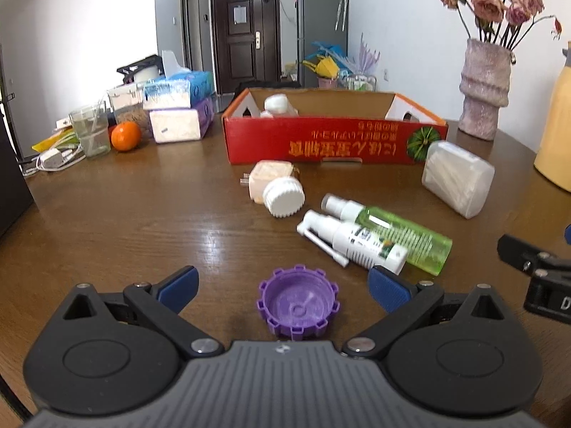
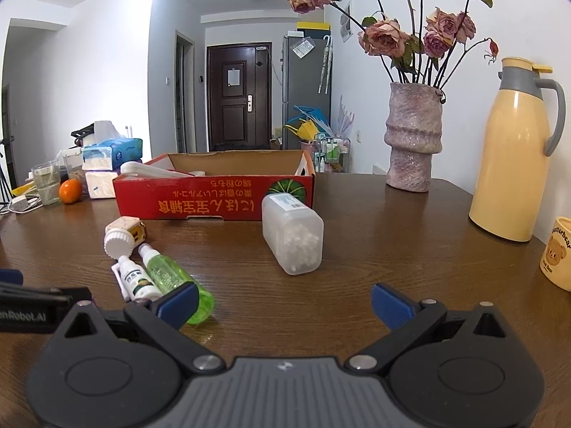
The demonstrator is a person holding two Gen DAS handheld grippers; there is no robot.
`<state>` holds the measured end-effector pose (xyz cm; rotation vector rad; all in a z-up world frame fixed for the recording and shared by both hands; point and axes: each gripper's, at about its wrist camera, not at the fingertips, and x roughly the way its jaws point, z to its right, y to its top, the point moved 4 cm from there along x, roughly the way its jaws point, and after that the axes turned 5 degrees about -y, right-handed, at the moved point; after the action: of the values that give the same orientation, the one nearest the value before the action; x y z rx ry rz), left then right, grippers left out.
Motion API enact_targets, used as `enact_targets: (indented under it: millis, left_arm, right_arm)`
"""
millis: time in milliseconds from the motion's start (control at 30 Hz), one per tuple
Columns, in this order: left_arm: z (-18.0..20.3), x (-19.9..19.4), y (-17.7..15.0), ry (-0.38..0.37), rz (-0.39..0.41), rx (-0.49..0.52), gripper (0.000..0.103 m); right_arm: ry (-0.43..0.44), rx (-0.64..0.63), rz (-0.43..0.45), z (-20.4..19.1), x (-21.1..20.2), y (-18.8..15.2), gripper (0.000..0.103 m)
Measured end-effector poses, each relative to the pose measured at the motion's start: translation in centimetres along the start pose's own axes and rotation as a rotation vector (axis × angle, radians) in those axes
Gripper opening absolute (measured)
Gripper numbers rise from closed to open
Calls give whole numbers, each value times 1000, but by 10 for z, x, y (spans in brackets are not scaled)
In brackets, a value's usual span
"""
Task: Organize rigid objects
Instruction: 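Grasp the purple ribbed cap with the left tool, then grasp the green spray bottle with the right tool while the left tool holds the purple cap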
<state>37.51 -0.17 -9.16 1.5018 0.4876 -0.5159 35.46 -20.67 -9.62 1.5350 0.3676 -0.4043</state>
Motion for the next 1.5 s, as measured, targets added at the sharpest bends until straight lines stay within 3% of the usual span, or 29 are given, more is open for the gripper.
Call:
enact_targets:
  millis: [133,300,400,467,500,667,867,1200,1500]
  left_arm:
    - [1,12,-9,30,-38,9,103]
    - [0,12,-9,30,-23,3,100]
    - [-1,14,-10,20,-36,-7,83]
    - [-1,16,-10,-2,-49,-10,59]
    - [-1,17,-10,-15,-53,-10,55]
    - [-2,8,-7,-33,3,-22,55]
    - [-6,7,-4,-42,10,-42,55]
    - [-31,8,2,-19,28,-103,55]
    - [-60,8,6,9,47,-130,55]
  right_arm:
    - [-8,4,-2,0,0,-4,103]
    - [-3,-8,0,-3,-1,-7,103]
    - [2,-10,0,-4,-1,-8,103]
    - [5,-11,0,-4,-1,-8,103]
    - [6,-12,0,-4,-1,-8,103]
    - [13,-18,-4,-6,0,-10,103]
    - [27,-34,-7,-10,0,-10,103]
    - [137,-142,7,-32,8,8,103]
    - [197,-180,-64,-47,45,28,90]
